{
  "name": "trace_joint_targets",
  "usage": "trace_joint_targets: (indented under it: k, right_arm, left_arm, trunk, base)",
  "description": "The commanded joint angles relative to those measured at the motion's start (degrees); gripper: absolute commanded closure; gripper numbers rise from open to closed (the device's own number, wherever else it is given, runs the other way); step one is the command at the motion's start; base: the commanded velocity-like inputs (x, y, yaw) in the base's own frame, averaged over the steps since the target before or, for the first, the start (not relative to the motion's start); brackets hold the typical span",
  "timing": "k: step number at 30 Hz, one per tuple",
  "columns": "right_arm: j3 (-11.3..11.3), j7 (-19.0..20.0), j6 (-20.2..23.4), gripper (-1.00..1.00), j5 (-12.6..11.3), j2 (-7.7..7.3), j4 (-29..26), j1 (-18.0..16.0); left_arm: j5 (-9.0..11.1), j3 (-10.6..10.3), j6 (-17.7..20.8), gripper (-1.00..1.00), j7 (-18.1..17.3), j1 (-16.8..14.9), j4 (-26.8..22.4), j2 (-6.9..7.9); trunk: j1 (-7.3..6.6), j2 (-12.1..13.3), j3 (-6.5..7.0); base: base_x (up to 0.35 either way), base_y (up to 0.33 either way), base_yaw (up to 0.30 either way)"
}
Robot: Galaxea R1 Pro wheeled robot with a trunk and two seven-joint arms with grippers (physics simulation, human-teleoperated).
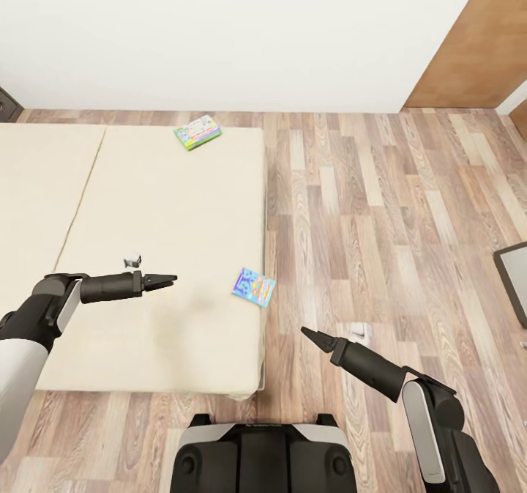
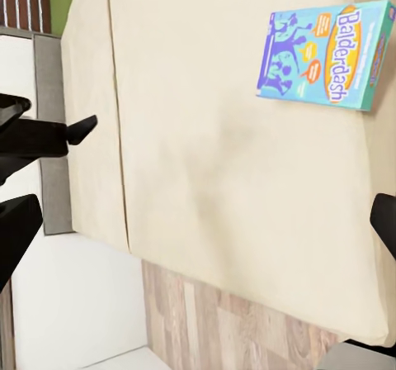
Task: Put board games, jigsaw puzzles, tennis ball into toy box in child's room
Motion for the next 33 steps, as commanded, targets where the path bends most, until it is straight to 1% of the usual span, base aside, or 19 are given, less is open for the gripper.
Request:
trace_joint_targets:
  k: [1, 33]
  right_arm:
    - [-0.15, 0.22, 0.31, -1.00, 0.01, 0.02, -0.02, -0.03]
    - [0.15, 0.14, 0.21, -1.00, 0.01, 0.13, -0.02, -0.01]
  left_arm:
    - [0.11, 0.00, 0.60, -1.00, -0.13, -0.02, 0.00, 0.02]
    - [0.17, -0.06, 0.60, -1.00, -0.15, -0.02, 0.00, -0.03]
  trunk:
    - [0.02, -0.06, 0.05]
    - [0.02, -0.06, 3.08]
  base:
    - [0.000, 0.000, 0.000]
    - [0.000, 0.000, 0.000]
